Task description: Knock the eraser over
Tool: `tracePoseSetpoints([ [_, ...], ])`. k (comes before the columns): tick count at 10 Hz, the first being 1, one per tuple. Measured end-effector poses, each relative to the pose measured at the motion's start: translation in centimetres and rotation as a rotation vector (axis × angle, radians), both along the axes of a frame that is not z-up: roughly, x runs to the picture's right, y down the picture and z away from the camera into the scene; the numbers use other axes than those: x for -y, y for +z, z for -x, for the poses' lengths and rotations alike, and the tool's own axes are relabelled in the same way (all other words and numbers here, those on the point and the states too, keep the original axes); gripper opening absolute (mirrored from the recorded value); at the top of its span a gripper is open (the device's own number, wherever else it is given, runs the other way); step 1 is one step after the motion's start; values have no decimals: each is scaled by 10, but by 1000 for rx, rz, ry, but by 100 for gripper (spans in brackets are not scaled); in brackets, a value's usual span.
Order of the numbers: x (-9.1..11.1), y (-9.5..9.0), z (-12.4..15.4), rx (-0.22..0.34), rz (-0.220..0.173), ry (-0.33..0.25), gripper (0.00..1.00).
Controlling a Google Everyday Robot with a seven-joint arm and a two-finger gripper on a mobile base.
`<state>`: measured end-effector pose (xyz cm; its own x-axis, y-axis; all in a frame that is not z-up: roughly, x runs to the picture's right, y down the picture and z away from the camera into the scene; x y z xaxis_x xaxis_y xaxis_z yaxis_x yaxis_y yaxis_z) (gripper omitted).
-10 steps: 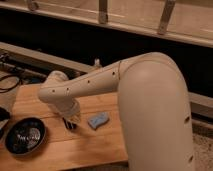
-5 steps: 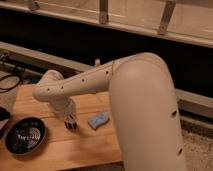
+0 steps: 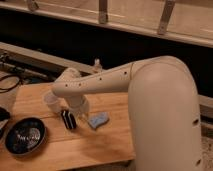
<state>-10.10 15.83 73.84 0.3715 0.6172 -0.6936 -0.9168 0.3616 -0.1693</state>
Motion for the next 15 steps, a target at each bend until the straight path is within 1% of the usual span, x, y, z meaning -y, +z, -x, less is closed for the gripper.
tracePoseSetpoints([
  [2, -4, 3, -7, -5, 20, 32, 0],
  [4, -4, 9, -33, 2, 25, 72, 0],
  [5, -3, 11, -37, 7, 24, 81, 0],
  [6, 1, 17, -35, 17, 17, 106, 0],
  [8, 17, 33, -29, 15, -24, 160, 0],
  [9, 29, 42, -16, 27, -57, 183, 0],
  [11, 51, 54, 6, 62, -122, 209, 0],
  [12, 55, 56, 13, 65, -137, 208, 0],
  [13, 53, 56, 22, 62, -125, 197, 0],
  [14, 47, 53, 28, 58, -103, 187, 0],
  [15, 43, 52, 25, 49, -93, 183, 0],
])
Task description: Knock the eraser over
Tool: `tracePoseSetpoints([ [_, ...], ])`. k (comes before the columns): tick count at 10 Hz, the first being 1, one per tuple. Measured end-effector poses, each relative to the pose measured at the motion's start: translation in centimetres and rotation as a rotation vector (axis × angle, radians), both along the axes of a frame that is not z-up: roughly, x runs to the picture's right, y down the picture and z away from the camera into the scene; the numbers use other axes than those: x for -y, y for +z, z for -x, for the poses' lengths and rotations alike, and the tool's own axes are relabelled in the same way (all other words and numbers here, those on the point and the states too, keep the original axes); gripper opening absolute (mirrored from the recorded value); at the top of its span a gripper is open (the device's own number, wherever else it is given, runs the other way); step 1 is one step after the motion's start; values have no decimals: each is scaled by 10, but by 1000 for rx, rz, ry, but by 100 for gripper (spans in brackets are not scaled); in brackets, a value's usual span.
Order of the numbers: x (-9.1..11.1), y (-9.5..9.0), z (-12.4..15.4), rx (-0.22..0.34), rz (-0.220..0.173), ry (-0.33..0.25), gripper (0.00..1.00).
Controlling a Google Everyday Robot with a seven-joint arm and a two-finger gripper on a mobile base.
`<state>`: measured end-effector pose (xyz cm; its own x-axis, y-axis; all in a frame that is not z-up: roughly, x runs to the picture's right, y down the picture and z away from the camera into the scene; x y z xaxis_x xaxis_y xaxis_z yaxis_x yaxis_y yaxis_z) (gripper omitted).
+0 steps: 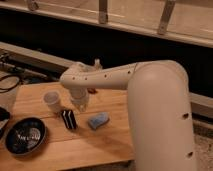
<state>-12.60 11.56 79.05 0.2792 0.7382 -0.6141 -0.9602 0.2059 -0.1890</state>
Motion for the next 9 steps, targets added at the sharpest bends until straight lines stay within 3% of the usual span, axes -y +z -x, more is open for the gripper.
tracePoseSetpoints([
  [2, 0, 0, -7, -6, -7, 5, 0],
  [9, -13, -6, 11, -29, 45, -37, 0],
])
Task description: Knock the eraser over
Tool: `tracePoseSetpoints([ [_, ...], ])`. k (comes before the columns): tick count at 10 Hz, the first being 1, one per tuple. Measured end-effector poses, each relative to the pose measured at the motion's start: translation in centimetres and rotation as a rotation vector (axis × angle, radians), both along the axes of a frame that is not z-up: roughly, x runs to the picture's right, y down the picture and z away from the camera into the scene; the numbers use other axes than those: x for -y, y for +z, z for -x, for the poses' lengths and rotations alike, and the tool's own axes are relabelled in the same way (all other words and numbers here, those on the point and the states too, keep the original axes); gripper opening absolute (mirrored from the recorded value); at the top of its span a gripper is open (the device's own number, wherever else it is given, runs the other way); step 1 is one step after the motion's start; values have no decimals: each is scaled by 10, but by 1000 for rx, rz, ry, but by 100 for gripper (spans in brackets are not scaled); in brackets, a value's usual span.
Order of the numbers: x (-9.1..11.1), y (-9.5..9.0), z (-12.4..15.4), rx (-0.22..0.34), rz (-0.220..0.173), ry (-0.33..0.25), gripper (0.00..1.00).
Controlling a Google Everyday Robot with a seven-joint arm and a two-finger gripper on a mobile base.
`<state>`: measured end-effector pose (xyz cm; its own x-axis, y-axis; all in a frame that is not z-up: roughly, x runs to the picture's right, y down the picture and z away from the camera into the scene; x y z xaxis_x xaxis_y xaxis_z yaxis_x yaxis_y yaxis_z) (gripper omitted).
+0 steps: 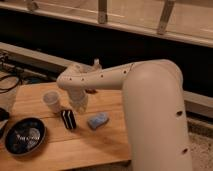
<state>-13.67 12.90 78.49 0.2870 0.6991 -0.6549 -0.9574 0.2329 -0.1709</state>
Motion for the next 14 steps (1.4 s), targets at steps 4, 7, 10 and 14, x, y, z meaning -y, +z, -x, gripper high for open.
tracePoseSetpoints([
  [4, -8, -3, 7, -17, 29, -24, 0],
  [7, -11, -3, 30, -13, 49, -58, 0],
  [10, -9, -4, 38, 4, 62, -80, 0],
  [14, -2, 0, 62, 21, 49, -105, 0],
])
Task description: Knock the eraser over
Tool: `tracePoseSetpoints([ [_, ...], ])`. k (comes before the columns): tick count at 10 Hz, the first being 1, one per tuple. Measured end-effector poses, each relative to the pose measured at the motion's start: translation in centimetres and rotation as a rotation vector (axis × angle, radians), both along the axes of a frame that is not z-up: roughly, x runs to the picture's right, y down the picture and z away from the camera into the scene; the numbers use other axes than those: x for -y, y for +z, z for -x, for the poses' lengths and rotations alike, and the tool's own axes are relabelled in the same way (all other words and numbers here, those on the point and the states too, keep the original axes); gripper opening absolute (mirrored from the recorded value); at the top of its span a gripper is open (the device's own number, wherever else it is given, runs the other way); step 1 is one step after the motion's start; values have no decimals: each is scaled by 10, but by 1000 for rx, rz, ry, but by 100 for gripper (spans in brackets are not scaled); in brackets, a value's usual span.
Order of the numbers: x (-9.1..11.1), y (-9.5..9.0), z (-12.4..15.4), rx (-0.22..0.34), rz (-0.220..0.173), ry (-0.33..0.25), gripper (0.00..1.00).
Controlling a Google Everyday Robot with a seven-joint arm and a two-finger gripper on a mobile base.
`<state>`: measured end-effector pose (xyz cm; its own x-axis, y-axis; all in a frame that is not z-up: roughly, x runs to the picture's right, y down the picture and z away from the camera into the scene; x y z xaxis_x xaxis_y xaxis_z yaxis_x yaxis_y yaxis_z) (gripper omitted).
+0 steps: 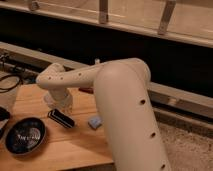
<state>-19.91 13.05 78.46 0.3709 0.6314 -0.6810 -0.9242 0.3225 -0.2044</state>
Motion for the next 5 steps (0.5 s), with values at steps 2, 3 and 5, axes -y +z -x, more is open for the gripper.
tracePoseSetpoints([
  [2, 0, -4, 4, 25, -5, -31, 0],
  [3, 2, -3, 7, 23, -17, -20, 0],
  [5, 7, 0, -4, 3, -38, -15, 0],
])
